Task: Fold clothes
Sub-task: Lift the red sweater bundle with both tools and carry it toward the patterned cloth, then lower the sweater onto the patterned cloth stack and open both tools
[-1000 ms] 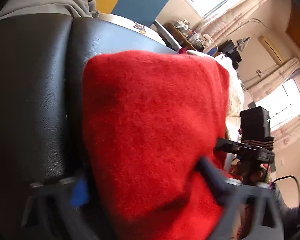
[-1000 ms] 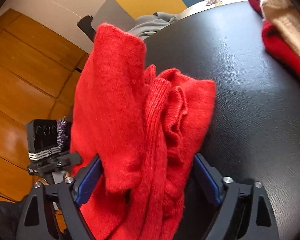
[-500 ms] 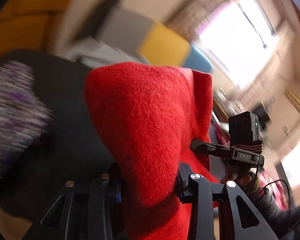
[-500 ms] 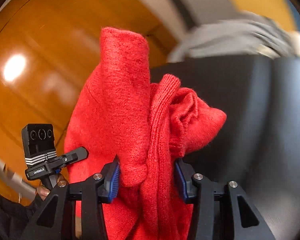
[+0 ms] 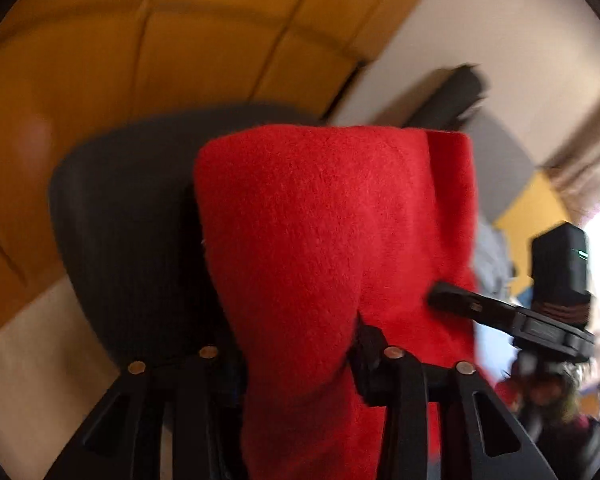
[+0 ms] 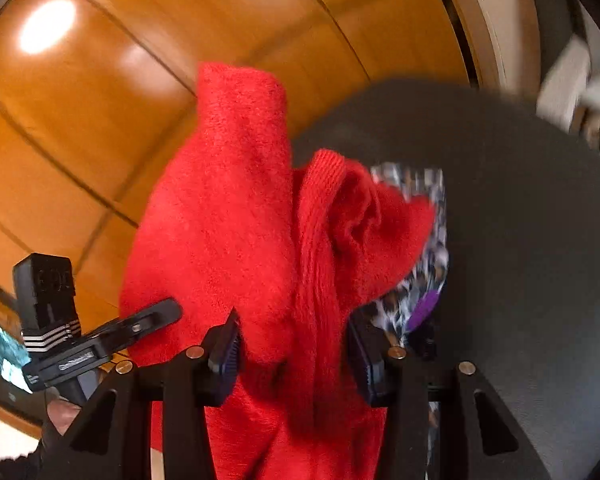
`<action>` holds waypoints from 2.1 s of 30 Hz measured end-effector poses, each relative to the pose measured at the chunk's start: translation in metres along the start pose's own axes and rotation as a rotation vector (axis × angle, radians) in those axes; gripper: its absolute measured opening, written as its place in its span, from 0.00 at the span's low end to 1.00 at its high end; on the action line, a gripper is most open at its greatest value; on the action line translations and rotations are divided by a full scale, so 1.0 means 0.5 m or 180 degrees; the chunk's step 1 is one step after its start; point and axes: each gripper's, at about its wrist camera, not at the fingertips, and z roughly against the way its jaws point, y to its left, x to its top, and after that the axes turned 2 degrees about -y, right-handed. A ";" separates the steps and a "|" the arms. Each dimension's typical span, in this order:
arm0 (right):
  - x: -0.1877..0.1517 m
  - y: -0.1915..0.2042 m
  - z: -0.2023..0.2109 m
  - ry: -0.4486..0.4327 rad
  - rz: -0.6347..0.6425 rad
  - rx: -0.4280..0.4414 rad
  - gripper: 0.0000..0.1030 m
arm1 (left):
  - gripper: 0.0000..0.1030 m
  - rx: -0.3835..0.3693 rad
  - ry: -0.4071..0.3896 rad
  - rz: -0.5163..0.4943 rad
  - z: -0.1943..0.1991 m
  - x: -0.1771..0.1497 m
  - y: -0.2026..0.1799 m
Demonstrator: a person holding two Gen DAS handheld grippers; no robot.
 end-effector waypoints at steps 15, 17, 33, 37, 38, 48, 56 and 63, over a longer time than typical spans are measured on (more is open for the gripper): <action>0.014 0.130 0.096 -0.0591 0.1057 -0.0519 0.49 | 0.83 0.0371 -0.0709 -0.0909 0.155 0.012 -0.142; -0.016 0.153 0.090 -0.0425 0.1293 -0.0484 0.49 | 0.82 0.0405 -0.0480 -0.0905 0.075 0.030 -0.174; -0.134 0.134 0.194 -0.0654 0.0768 -0.1379 0.34 | 1.00 0.1268 -0.1354 -0.0972 0.238 -0.057 -0.304; -0.118 0.176 0.250 -0.0829 0.0504 -0.1927 0.37 | 1.00 0.1339 -0.1461 -0.1297 0.280 -0.104 -0.368; -0.114 0.180 0.262 -0.0823 0.0449 -0.2053 0.38 | 1.00 0.1350 -0.1474 -0.1341 0.308 -0.135 -0.386; -0.230 0.323 0.184 -0.0520 0.0966 -0.1751 0.38 | 1.00 0.1667 -0.1446 -0.0847 0.492 -0.265 -0.330; -0.259 0.434 0.182 -0.0621 0.1320 -0.1582 0.38 | 0.99 0.1714 -0.1538 -0.0494 0.582 -0.301 -0.254; -0.263 0.448 0.187 -0.0640 0.1344 -0.1572 0.38 | 0.93 0.1488 -0.1400 -0.0486 0.565 -0.304 -0.254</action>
